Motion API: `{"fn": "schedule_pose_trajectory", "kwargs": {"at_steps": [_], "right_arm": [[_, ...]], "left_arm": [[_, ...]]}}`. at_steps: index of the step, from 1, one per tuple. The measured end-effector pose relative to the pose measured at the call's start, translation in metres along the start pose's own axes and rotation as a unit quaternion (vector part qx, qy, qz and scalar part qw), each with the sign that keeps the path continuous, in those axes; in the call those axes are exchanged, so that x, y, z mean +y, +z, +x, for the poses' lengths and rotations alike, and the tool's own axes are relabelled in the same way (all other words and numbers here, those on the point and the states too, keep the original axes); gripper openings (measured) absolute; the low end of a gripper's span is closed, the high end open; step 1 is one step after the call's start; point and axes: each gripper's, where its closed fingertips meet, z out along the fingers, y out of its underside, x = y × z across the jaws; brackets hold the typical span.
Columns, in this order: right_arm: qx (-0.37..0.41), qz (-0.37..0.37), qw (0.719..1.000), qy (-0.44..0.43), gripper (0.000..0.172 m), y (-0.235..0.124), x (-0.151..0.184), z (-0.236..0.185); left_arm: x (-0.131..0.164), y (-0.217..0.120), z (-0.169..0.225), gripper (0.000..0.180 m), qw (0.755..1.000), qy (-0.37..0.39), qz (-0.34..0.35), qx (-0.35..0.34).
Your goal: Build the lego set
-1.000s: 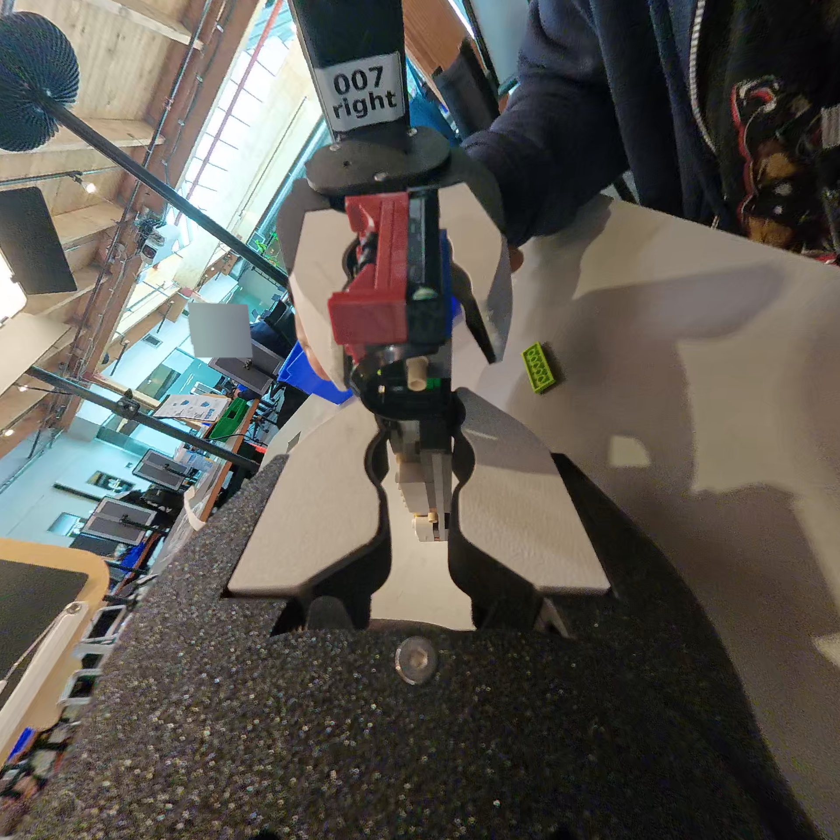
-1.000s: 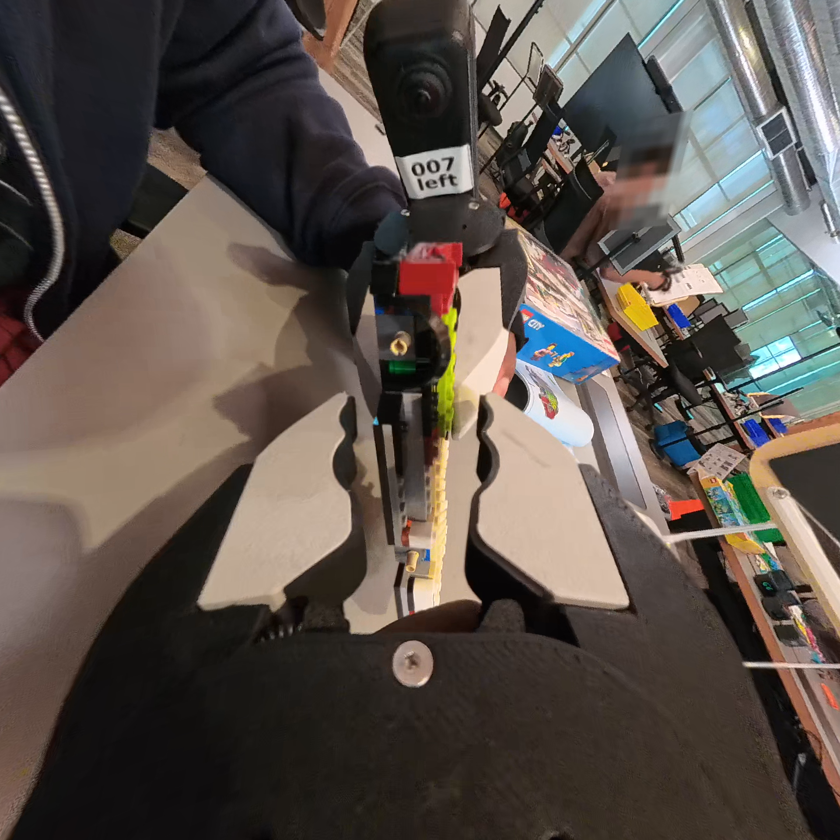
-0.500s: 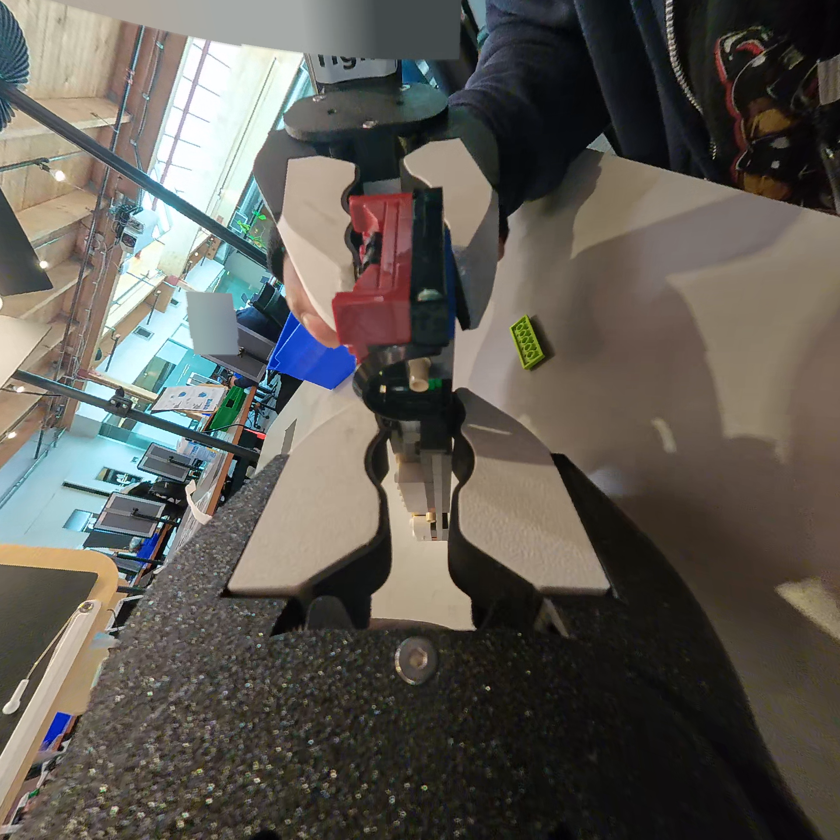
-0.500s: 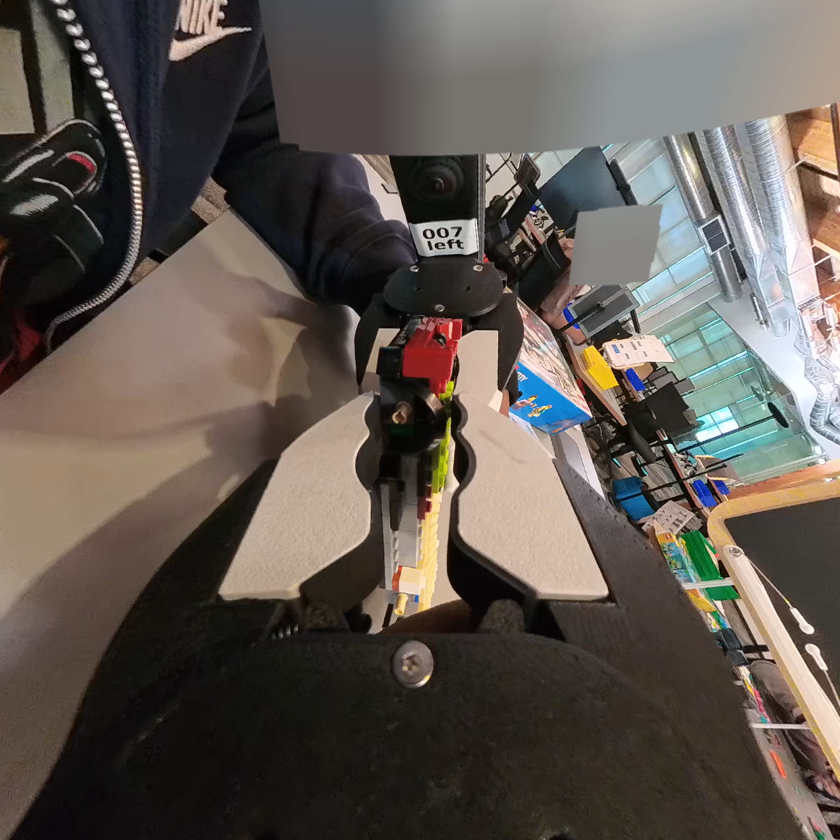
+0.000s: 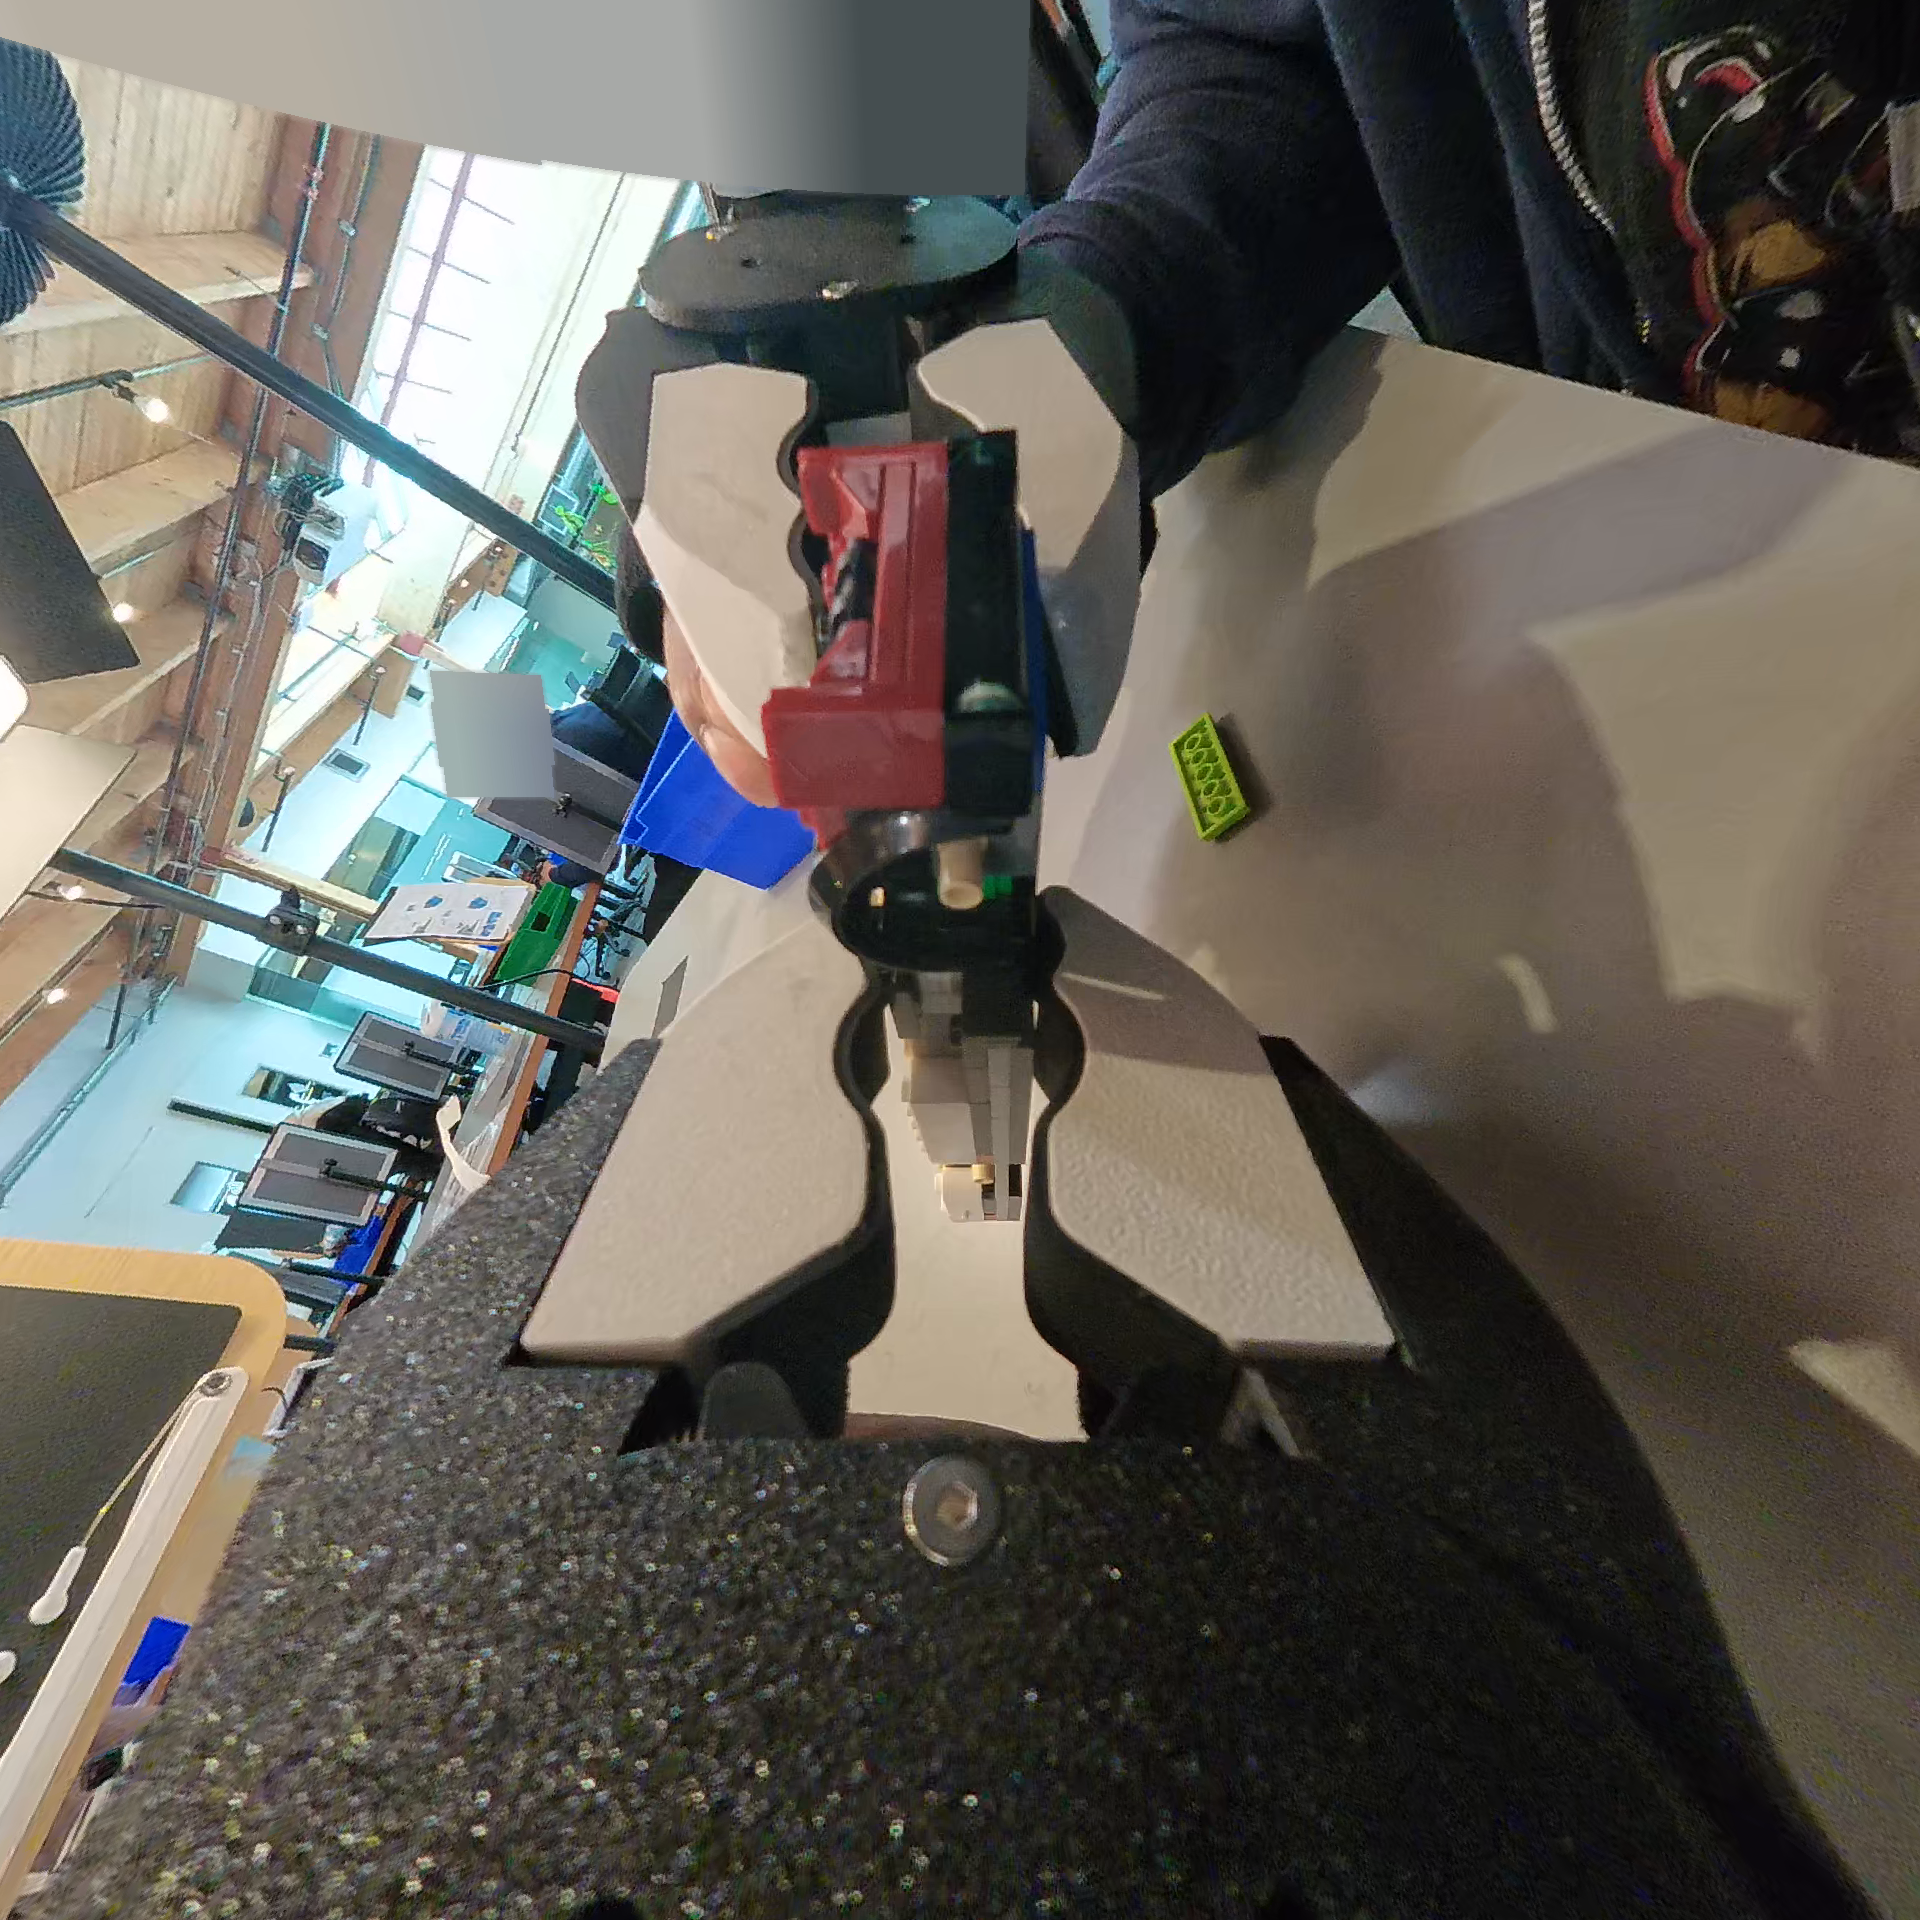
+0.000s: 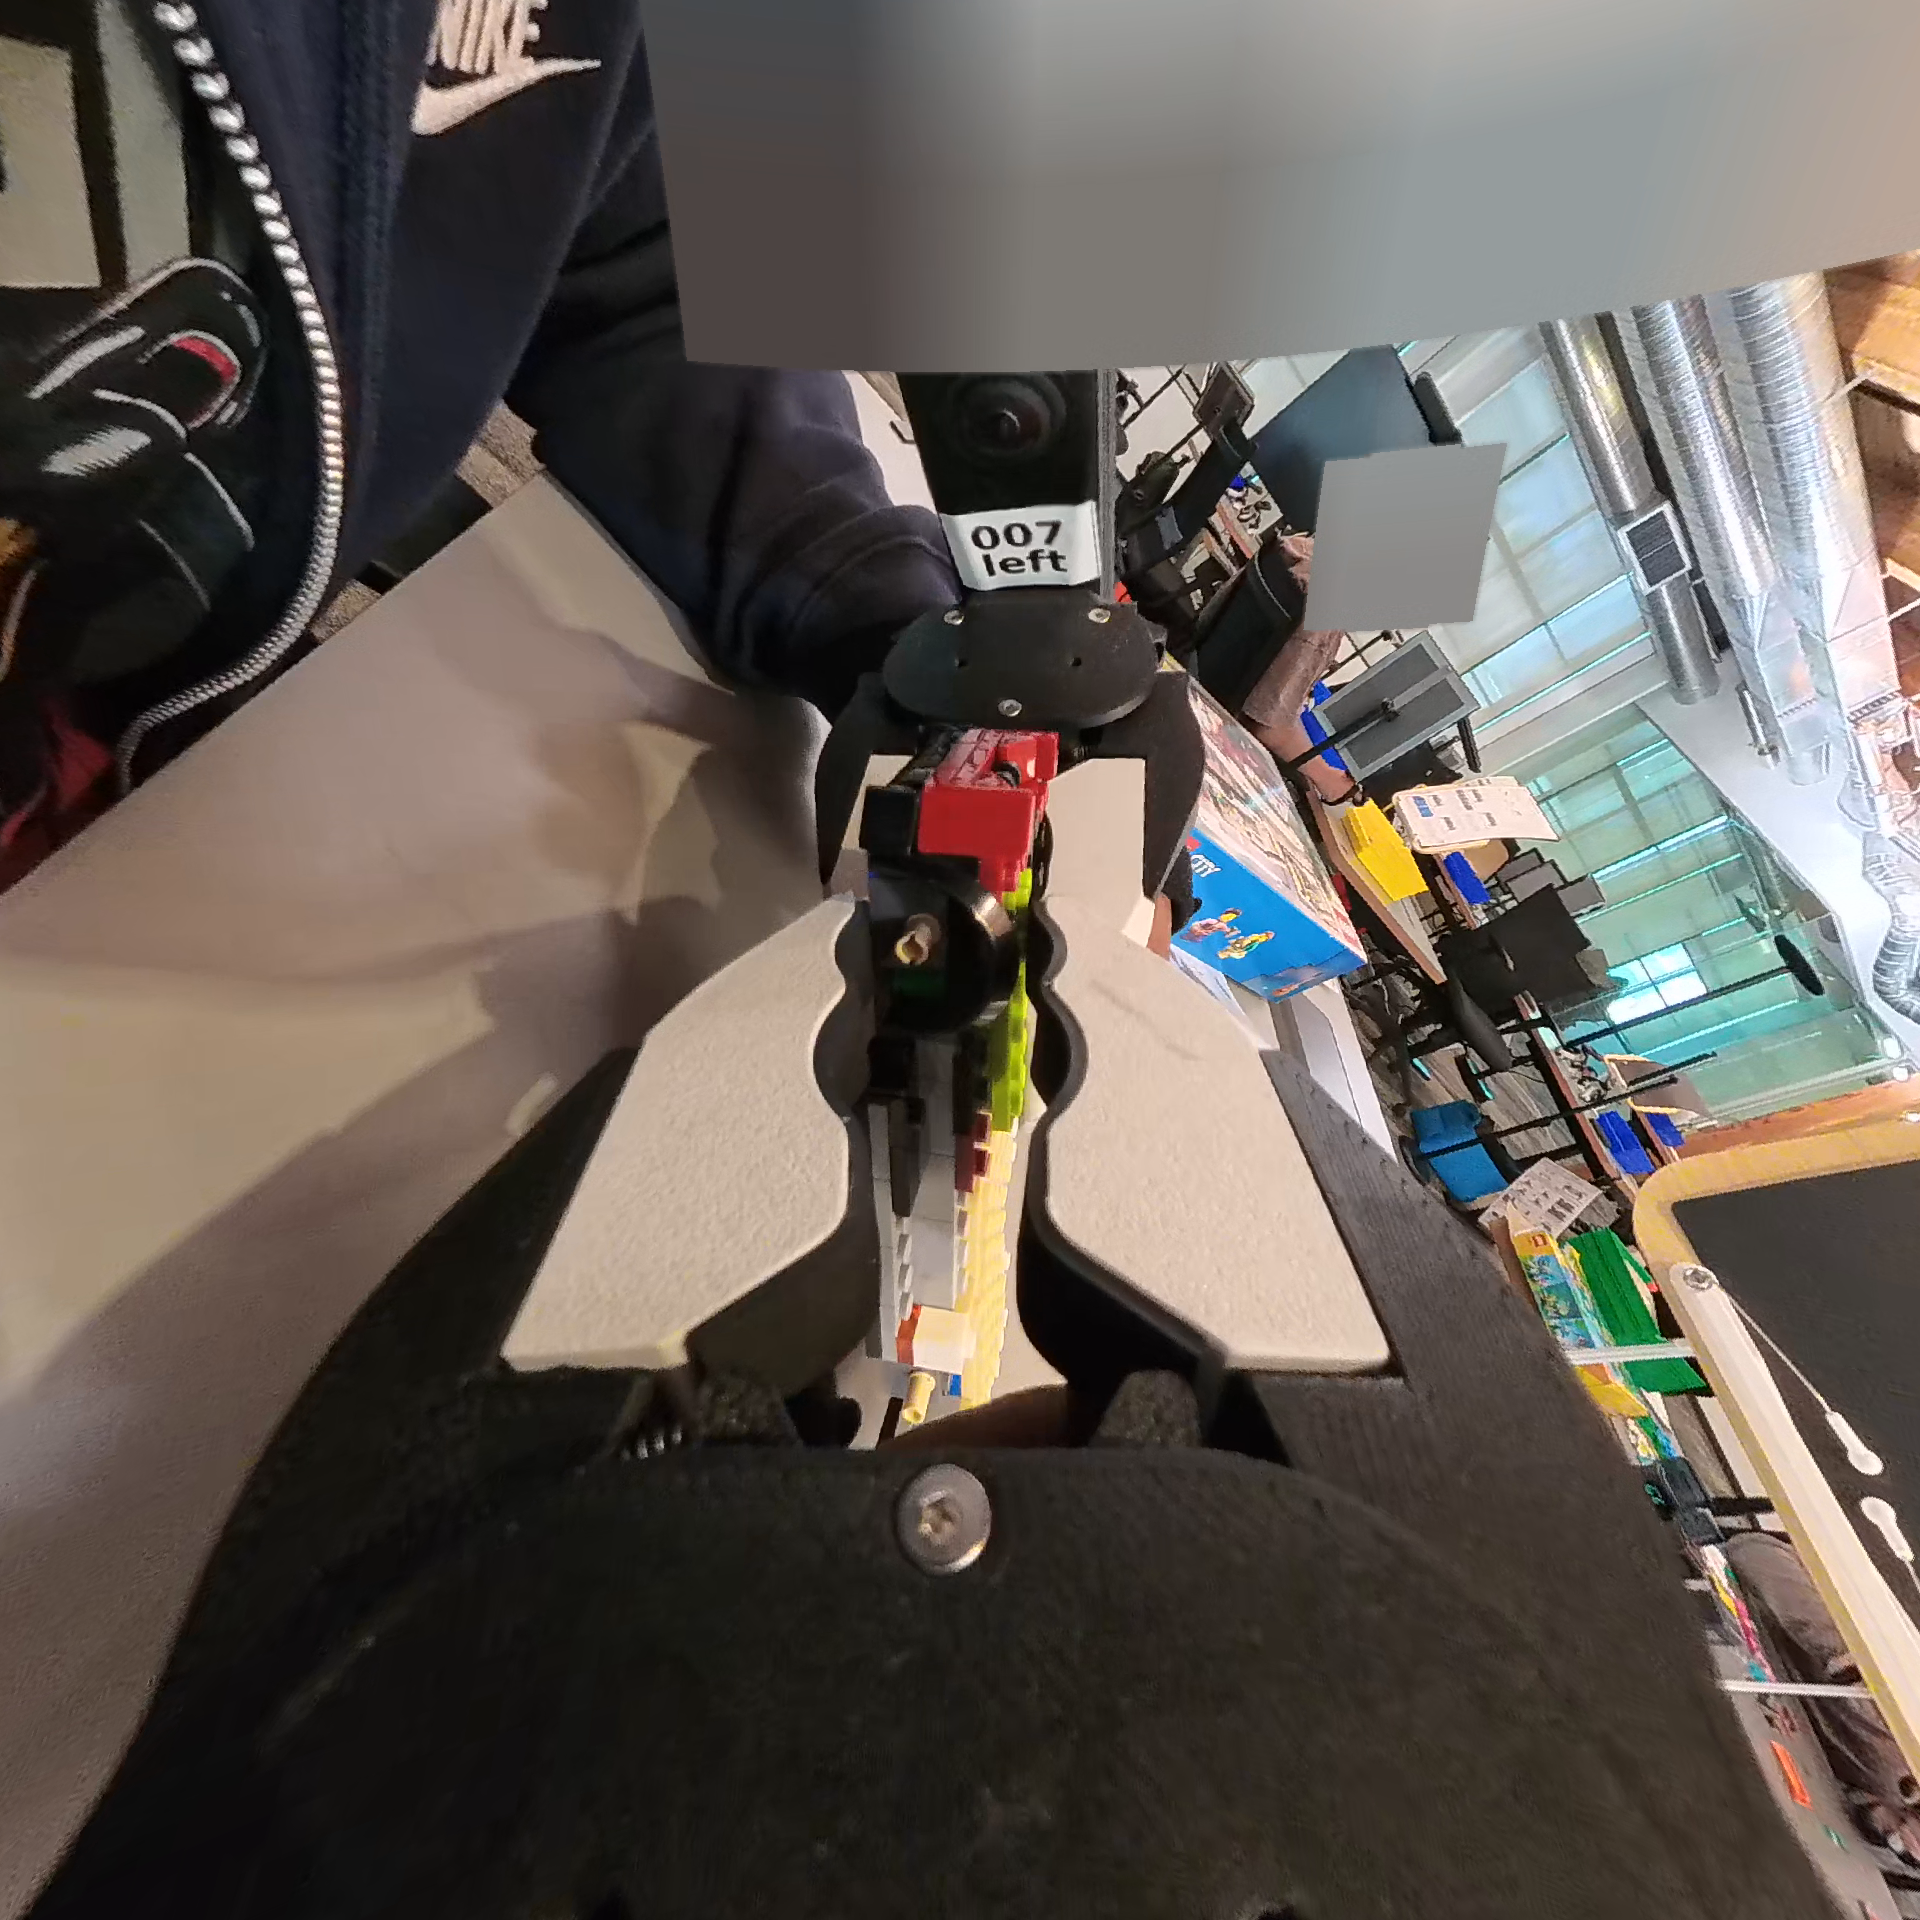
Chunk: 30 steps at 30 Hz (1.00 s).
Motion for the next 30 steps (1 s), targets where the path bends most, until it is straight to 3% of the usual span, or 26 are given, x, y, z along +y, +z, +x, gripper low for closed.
{"fn": "schedule_pose_trajectory", "kwargs": {"at_steps": [12,16,23,30], "right_arm": [[0.017,0.0,1.0,-0.005,0.027,-0.001,0.001,0.002],[0.014,0.007,1.0,0.011,0.041,-0.008,0.0,0.006],[-0.011,0.003,1.0,0.0,0.025,-0.012,0.0,0.0],[-0.017,0.006,1.0,-0.009,0.025,-0.012,0.0,-0.002]], "left_arm": [[0.002,0.0,-0.004,0.024,1.0,0.013,-0.005,-0.02],[0.003,0.0,-0.002,0.024,1.0,0.017,-0.007,-0.017],[0.003,0.0,-0.003,0.024,1.0,0.014,-0.009,-0.016],[0.003,0.0,-0.002,0.024,1.0,0.016,-0.01,-0.01]]}}
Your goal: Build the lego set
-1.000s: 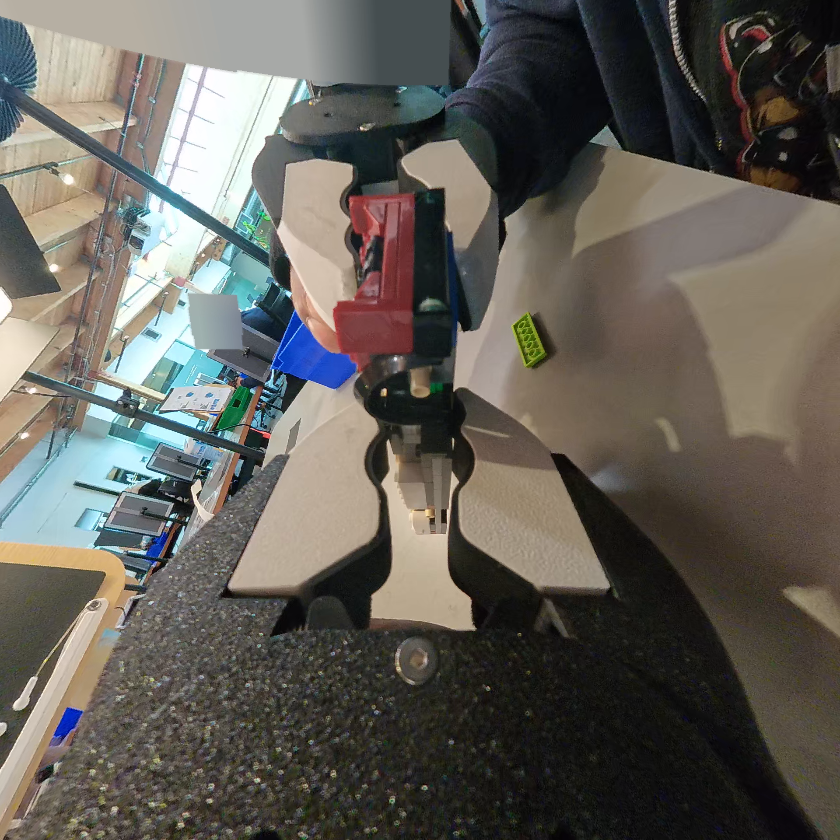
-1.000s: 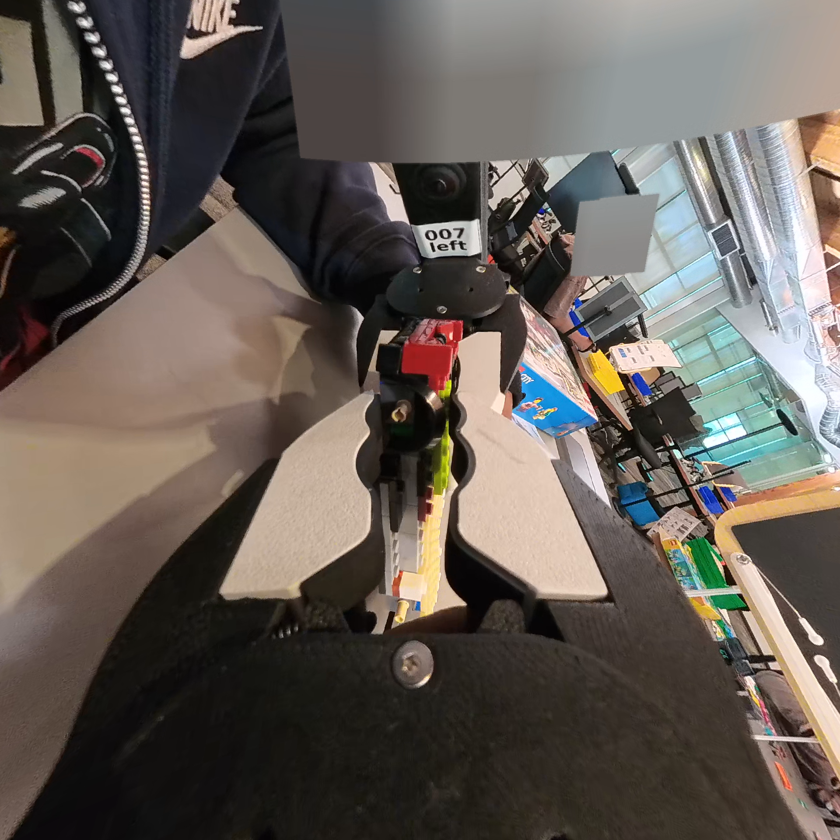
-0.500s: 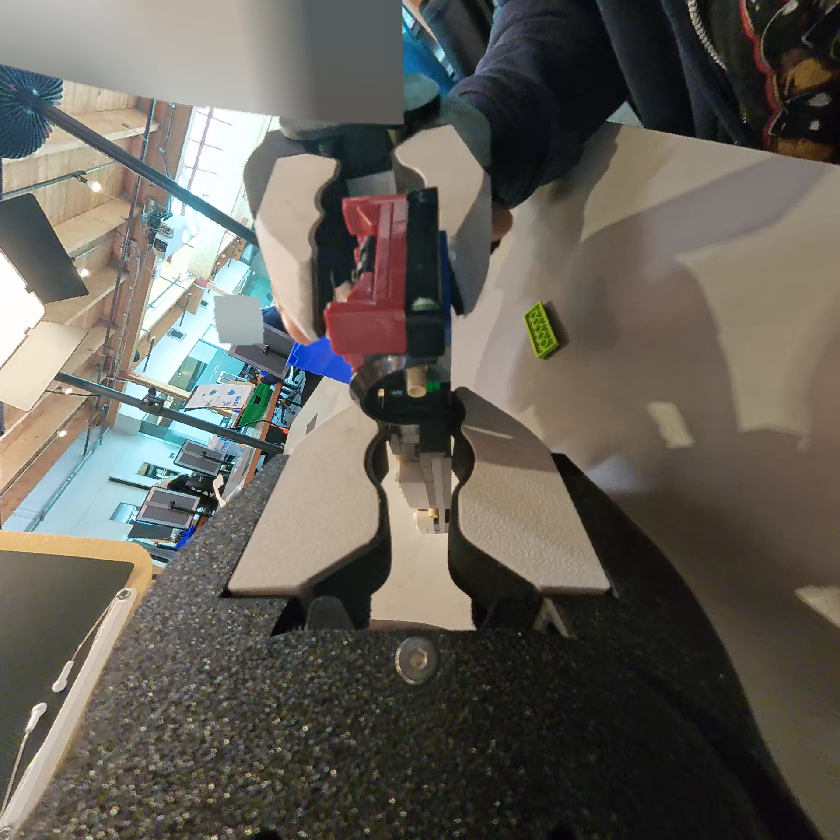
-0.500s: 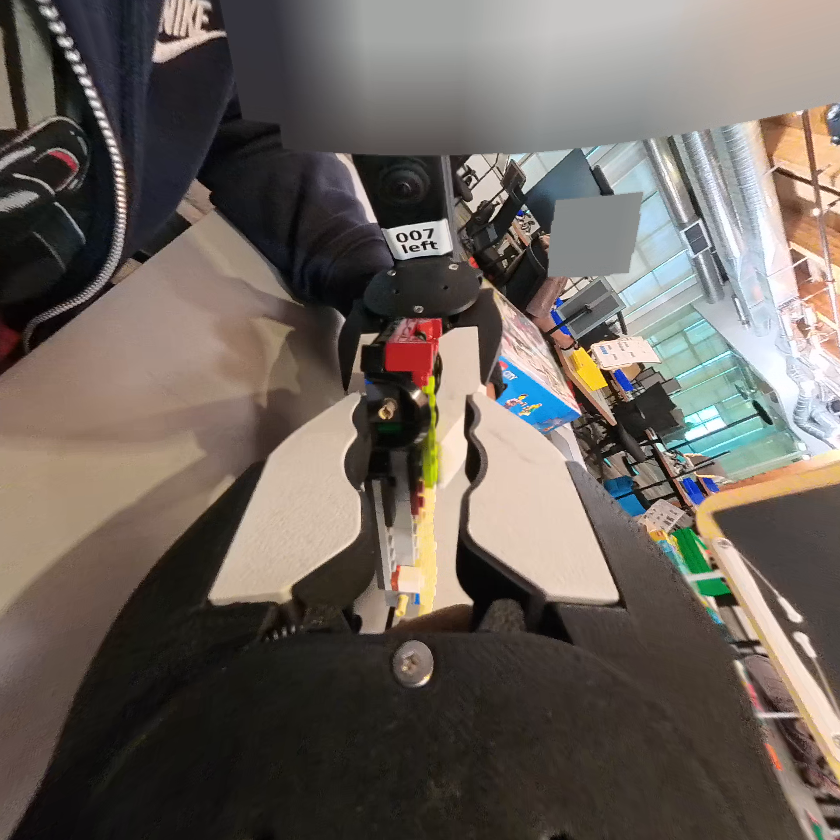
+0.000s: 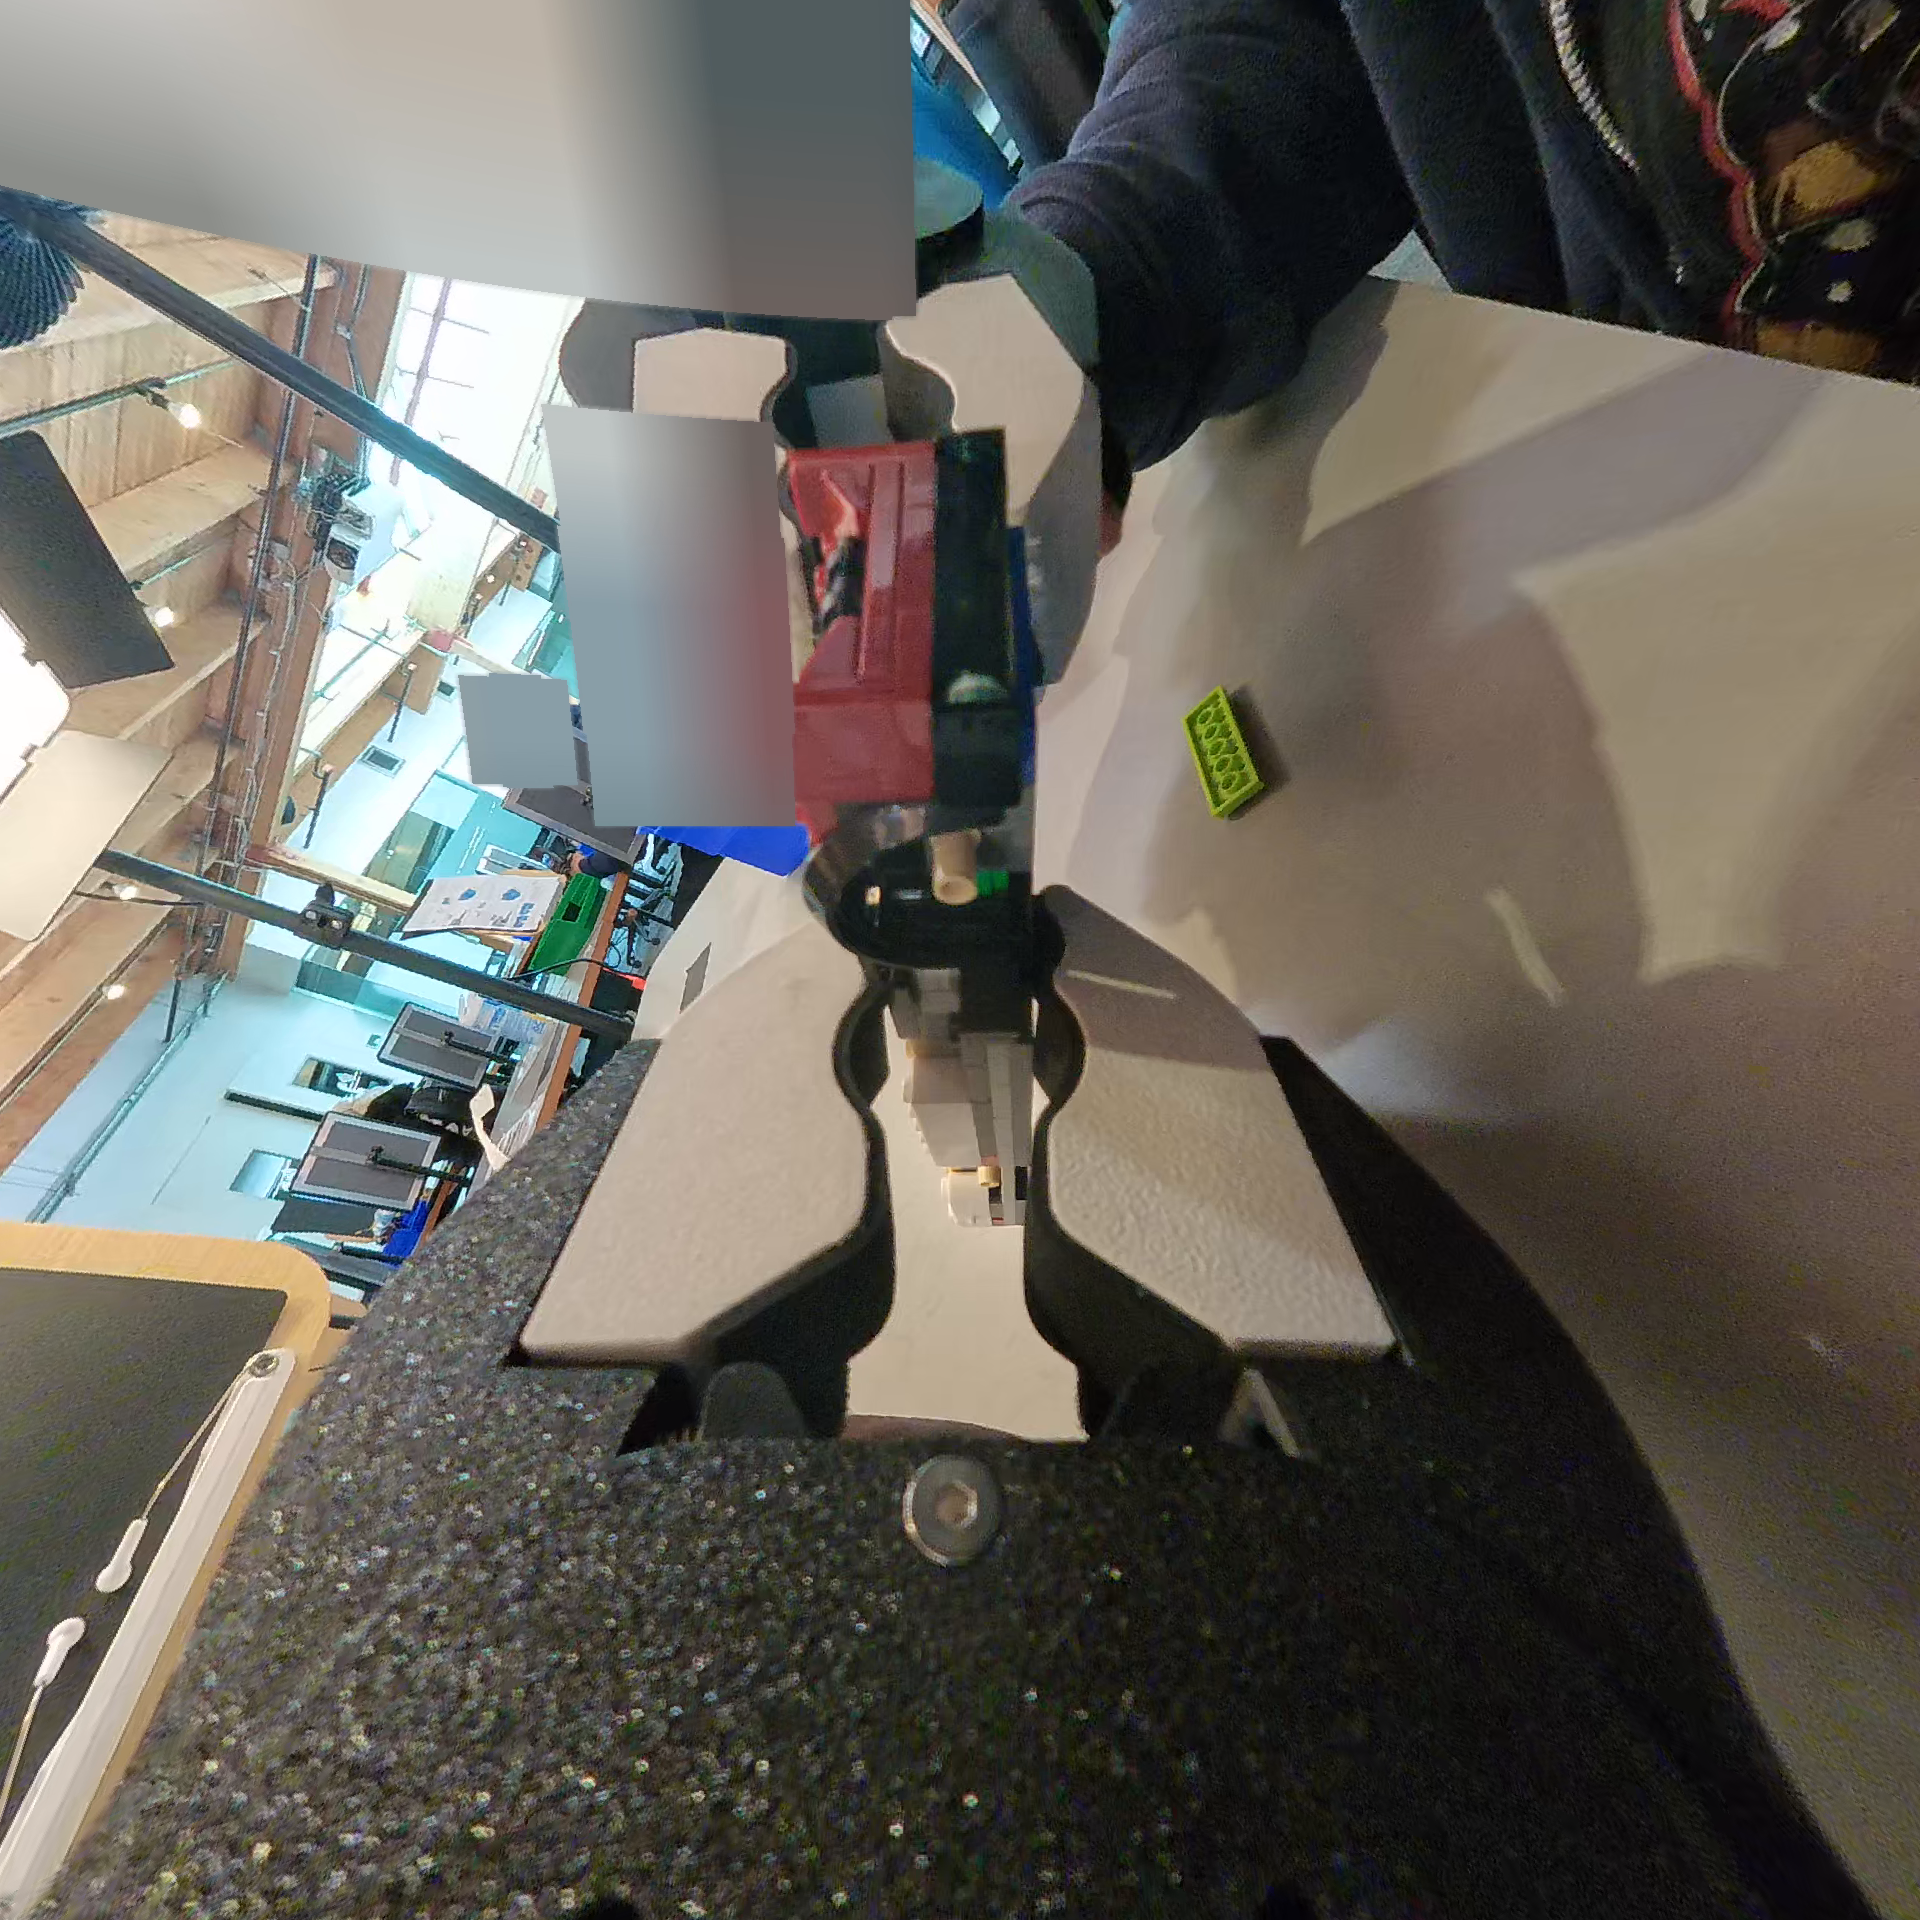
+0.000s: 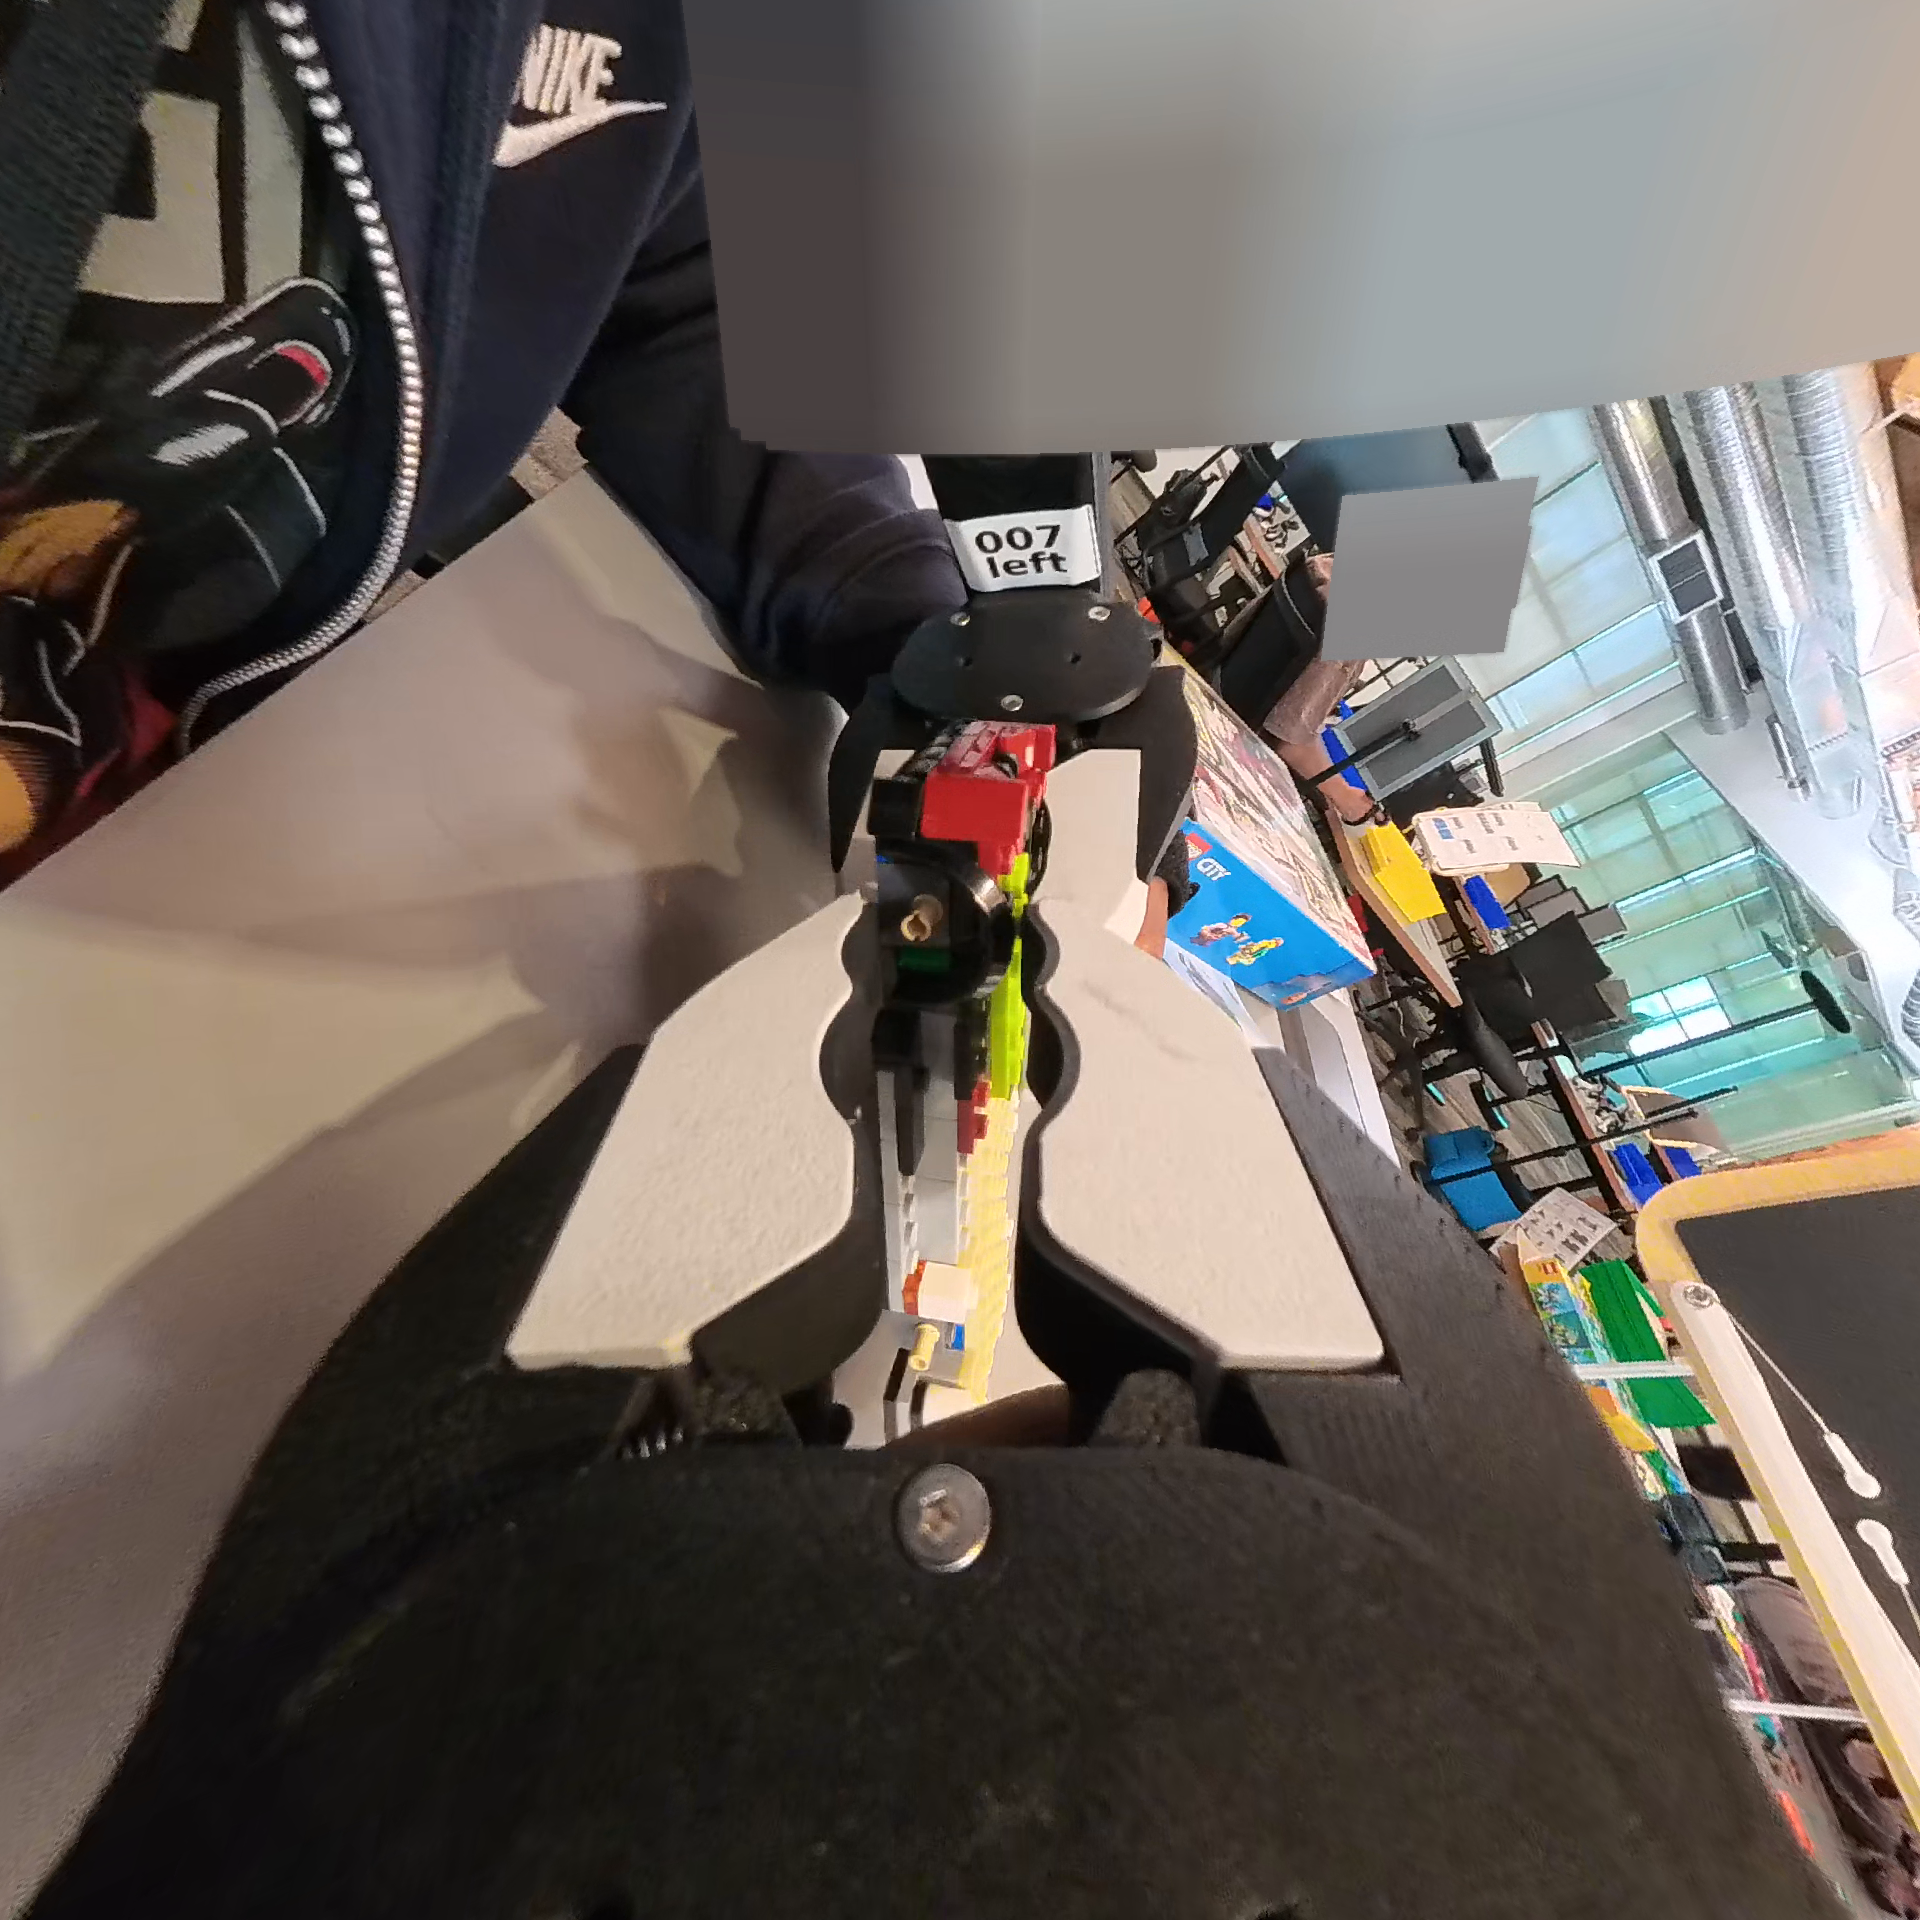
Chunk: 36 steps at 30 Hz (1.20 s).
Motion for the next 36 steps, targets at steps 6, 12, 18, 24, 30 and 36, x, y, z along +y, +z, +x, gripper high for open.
{"fn": "schedule_pose_trajectory", "kwargs": {"at_steps": [6,12,18,24,30,36], "right_arm": [[-0.006,-0.004,1.0,-0.008,0.025,0.001,0.001,-0.002],[-0.007,-0.005,1.0,-0.018,0.024,0.002,0.0,-0.001],[-0.007,-0.003,1.0,-0.01,0.024,0.003,0.001,-0.001],[0.018,0.003,1.0,0.02,0.036,-0.007,0.004,0.014],[0.002,-0.005,0.999,0.044,0.04,-0.009,0.011,0.014],[-0.023,0.0,0.996,0.088,0.046,-0.018,0.011,0.015]], "left_arm": [[0.001,0.0,0.001,0.024,1.0,0.004,-0.002,0.002],[0.0,0.0,0.001,0.024,1.0,0.003,0.0,0.002],[0.001,0.0,0.0,0.024,1.0,0.01,-0.003,-0.003],[0.0,-0.002,-0.002,0.024,1.0,0.012,0.002,-0.013],[0.002,0.0,0.001,0.024,1.0,0.005,0.003,-0.009],[0.001,-0.002,-0.003,0.024,1.0,-0.014,0.015,-0.018]]}}
